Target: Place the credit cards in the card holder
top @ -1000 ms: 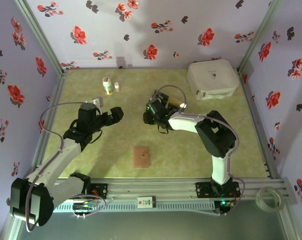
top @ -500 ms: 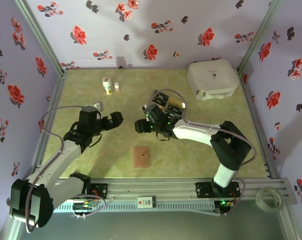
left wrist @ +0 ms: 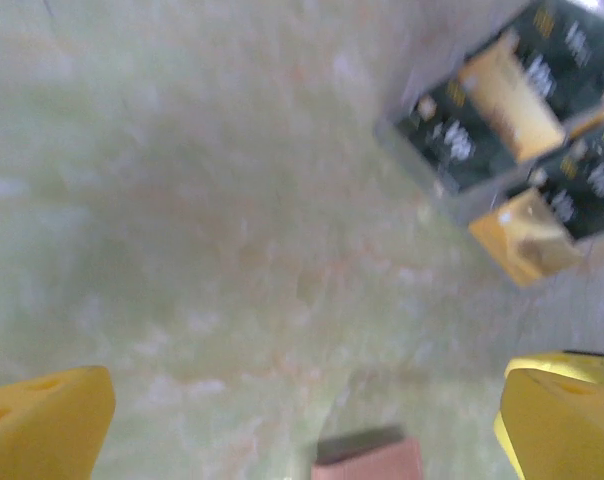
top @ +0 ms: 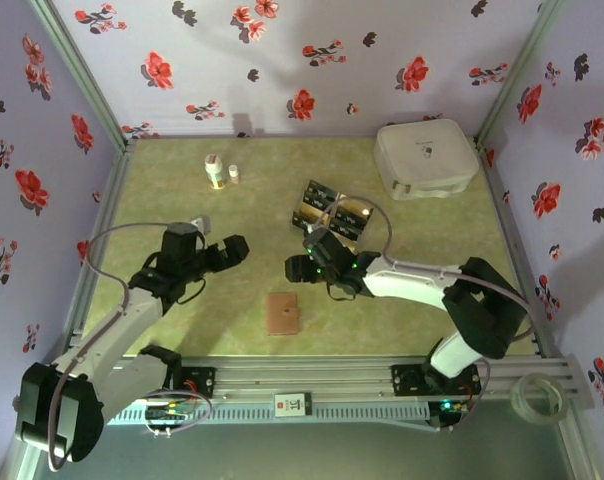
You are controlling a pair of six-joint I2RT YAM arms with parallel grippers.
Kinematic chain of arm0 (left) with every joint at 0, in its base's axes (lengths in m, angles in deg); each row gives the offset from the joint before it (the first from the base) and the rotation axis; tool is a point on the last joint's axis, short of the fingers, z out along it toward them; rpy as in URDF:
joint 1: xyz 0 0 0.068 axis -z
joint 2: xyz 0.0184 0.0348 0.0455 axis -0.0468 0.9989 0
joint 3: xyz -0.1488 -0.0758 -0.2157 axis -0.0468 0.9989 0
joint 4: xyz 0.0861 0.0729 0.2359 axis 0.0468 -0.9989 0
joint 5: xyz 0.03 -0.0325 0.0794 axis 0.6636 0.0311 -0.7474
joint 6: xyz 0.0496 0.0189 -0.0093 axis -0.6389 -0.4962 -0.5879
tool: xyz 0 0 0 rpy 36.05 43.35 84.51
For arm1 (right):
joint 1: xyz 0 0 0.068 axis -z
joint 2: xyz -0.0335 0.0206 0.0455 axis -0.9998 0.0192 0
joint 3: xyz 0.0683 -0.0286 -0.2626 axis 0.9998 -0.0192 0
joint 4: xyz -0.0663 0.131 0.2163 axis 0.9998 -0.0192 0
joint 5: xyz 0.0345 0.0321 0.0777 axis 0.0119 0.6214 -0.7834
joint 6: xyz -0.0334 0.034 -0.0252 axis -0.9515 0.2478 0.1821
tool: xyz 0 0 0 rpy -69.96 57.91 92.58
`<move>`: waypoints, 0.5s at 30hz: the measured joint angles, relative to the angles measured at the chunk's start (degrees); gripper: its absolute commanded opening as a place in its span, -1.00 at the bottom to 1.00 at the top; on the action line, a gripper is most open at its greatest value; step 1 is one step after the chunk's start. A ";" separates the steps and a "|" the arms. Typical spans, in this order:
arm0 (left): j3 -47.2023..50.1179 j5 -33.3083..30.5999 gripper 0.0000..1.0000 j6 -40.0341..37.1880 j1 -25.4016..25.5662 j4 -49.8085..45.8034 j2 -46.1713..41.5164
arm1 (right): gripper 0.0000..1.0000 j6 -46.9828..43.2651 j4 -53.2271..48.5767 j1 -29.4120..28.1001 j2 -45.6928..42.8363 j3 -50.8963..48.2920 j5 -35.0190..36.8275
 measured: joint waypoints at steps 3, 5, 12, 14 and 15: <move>2.14 0.22 0.99 1.33 1.70 0.11 0.15 | 0.29 2.14 0.37 -1.40 -0.13 -2.56 -0.04; 2.75 0.17 0.99 2.08 2.51 0.66 0.55 | 0.28 3.50 0.50 -2.19 -0.13 -3.78 -0.07; 2.89 -0.04 0.99 2.82 5.29 2.73 2.40 | 0.24 6.91 1.92 -4.11 -0.11 -4.66 -0.17; 2.89 -0.07 0.99 2.97 6.14 2.78 3.08 | 0.22 7.80 2.62 -4.70 -0.13 -4.90 -0.17; 2.89 -0.07 0.99 3.10 6.67 2.82 3.37 | 0.21 8.39 3.21 -5.07 -0.11 -5.20 -0.17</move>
